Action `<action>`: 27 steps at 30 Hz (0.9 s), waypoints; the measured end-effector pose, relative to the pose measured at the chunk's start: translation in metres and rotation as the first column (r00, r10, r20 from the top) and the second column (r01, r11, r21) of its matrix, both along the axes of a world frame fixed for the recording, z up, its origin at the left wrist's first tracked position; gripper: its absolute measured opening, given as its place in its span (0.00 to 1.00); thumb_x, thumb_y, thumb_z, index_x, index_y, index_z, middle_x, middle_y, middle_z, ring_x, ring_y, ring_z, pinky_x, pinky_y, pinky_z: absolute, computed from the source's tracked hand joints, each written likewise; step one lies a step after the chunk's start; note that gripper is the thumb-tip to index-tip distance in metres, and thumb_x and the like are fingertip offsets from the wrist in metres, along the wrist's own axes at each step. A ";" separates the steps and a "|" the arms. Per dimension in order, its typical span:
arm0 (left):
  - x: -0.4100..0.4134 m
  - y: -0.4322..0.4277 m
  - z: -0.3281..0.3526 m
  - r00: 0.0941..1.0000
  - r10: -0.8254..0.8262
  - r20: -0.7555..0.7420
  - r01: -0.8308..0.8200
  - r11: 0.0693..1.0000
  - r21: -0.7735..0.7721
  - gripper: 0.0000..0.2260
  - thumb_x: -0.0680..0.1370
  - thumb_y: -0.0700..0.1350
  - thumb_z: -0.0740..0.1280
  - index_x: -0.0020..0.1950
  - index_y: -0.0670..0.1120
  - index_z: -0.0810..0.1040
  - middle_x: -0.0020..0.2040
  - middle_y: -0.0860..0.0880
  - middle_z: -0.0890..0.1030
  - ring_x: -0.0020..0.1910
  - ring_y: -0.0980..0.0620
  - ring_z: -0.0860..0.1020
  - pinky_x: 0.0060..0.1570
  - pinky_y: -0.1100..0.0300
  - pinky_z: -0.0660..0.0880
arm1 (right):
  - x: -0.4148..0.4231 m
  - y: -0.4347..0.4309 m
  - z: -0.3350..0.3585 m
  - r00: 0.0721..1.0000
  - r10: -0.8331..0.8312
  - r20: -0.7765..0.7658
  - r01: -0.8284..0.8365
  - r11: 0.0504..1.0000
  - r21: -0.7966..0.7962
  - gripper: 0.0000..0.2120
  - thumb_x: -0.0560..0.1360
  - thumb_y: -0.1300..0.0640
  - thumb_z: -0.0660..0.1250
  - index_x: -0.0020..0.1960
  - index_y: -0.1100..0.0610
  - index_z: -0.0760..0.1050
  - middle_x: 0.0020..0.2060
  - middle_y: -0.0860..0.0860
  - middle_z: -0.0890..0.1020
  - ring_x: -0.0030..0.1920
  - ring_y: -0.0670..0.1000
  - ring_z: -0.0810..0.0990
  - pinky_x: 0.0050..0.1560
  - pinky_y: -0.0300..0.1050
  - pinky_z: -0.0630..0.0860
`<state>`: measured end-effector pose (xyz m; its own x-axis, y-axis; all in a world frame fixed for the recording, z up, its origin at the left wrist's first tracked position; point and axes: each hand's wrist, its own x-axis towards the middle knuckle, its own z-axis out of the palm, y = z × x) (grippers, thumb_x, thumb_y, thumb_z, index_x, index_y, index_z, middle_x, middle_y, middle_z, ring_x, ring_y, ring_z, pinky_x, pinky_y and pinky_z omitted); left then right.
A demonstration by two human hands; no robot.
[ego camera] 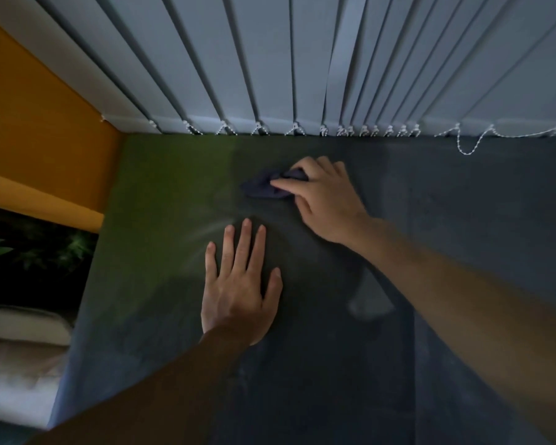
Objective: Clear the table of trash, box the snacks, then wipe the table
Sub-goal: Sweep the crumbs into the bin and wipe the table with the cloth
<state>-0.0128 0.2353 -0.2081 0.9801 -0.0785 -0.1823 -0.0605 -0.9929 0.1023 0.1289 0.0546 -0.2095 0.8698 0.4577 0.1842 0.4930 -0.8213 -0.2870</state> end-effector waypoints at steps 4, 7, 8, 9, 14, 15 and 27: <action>-0.001 0.001 -0.001 1.000 0.001 0.011 -0.001 1.000 0.003 0.30 0.82 0.59 0.48 0.83 0.49 0.50 0.83 0.50 0.48 0.82 0.47 0.43 0.78 0.42 0.48 | 0.007 -0.022 0.000 0.895 -0.447 0.006 0.446 0.894 0.026 0.21 0.76 0.58 0.62 0.66 0.44 0.76 0.58 0.53 0.74 0.57 0.61 0.71 0.54 0.55 0.63; 0.000 0.001 -0.001 1.000 -0.002 0.007 0.002 1.000 0.001 0.30 0.82 0.59 0.47 0.83 0.50 0.49 0.83 0.50 0.46 0.82 0.48 0.42 0.79 0.42 0.47 | 0.000 -0.014 0.004 0.814 -0.579 -0.049 0.580 0.814 0.033 0.20 0.77 0.57 0.62 0.68 0.45 0.75 0.59 0.54 0.73 0.58 0.60 0.69 0.55 0.55 0.62; 0.000 0.001 -0.001 1.000 -0.001 0.005 0.001 1.000 0.000 0.30 0.82 0.59 0.47 0.83 0.50 0.49 0.83 0.50 0.46 0.82 0.48 0.42 0.79 0.42 0.46 | -0.006 -0.010 0.005 0.844 -0.533 -0.057 0.535 0.844 0.035 0.21 0.77 0.57 0.62 0.68 0.45 0.75 0.59 0.53 0.73 0.58 0.60 0.69 0.55 0.55 0.63; 0.000 0.001 -0.001 1.000 0.001 0.003 -0.001 1.000 0.001 0.30 0.82 0.59 0.47 0.83 0.50 0.48 0.83 0.51 0.46 0.81 0.48 0.41 0.79 0.43 0.46 | -0.013 -0.009 0.005 0.895 -0.442 -0.052 0.444 0.895 0.034 0.21 0.76 0.57 0.62 0.68 0.45 0.75 0.58 0.53 0.73 0.57 0.60 0.70 0.55 0.55 0.64; 0.000 0.001 -0.001 1.000 0.005 0.009 -0.005 1.000 0.007 0.31 0.82 0.59 0.47 0.83 0.50 0.49 0.83 0.50 0.47 0.82 0.47 0.43 0.79 0.42 0.47 | -0.017 -0.050 0.004 0.995 -0.085 0.047 0.089 0.990 -0.108 0.22 0.75 0.57 0.60 0.67 0.44 0.76 0.57 0.51 0.75 0.54 0.59 0.71 0.52 0.54 0.65; -0.001 0.001 -0.001 1.000 0.003 0.010 -0.004 1.000 0.008 0.31 0.82 0.59 0.47 0.83 0.50 0.49 0.83 0.50 0.47 0.82 0.47 0.44 0.79 0.42 0.48 | -0.013 -0.059 0.004 0.977 -0.204 0.059 0.209 0.972 -0.108 0.22 0.75 0.57 0.61 0.67 0.43 0.76 0.58 0.51 0.75 0.55 0.60 0.71 0.52 0.55 0.64; -0.001 0.001 -0.002 1.000 -0.004 0.022 0.004 1.000 0.021 0.31 0.82 0.59 0.46 0.83 0.50 0.48 0.83 0.50 0.48 0.82 0.46 0.44 0.79 0.43 0.46 | -0.047 -0.063 0.003 0.986 -0.165 0.027 0.167 0.982 -0.084 0.22 0.75 0.58 0.61 0.68 0.45 0.76 0.57 0.52 0.75 0.52 0.60 0.71 0.50 0.53 0.64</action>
